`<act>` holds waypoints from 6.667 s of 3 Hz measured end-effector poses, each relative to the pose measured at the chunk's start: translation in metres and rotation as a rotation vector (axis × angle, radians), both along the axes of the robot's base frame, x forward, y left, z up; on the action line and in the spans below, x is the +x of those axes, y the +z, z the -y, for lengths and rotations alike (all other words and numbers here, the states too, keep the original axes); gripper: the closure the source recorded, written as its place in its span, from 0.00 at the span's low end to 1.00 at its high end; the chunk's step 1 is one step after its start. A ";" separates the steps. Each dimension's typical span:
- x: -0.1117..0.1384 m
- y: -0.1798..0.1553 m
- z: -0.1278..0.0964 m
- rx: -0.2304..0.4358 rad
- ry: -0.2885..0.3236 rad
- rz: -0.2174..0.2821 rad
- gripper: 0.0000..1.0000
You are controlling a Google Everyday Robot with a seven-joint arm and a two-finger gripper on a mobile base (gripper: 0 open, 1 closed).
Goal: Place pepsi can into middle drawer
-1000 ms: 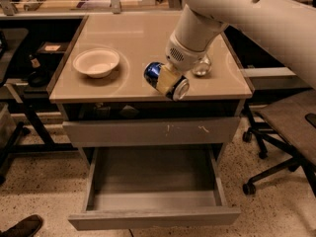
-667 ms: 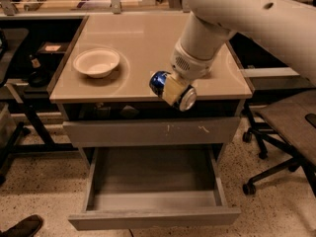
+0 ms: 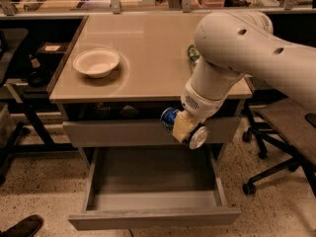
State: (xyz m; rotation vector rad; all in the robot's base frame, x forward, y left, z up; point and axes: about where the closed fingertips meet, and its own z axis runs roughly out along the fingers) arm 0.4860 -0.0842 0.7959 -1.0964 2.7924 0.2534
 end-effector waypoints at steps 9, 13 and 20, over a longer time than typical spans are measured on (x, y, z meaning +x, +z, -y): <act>-0.041 -0.301 -0.014 0.056 -0.453 -0.319 1.00; -0.006 -0.329 -0.062 0.141 -0.546 -0.259 1.00; 0.016 -0.420 -0.103 0.152 -0.582 -0.180 1.00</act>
Offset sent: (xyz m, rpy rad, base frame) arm -0.0582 0.0101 -0.1294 0.0391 0.2733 -0.1051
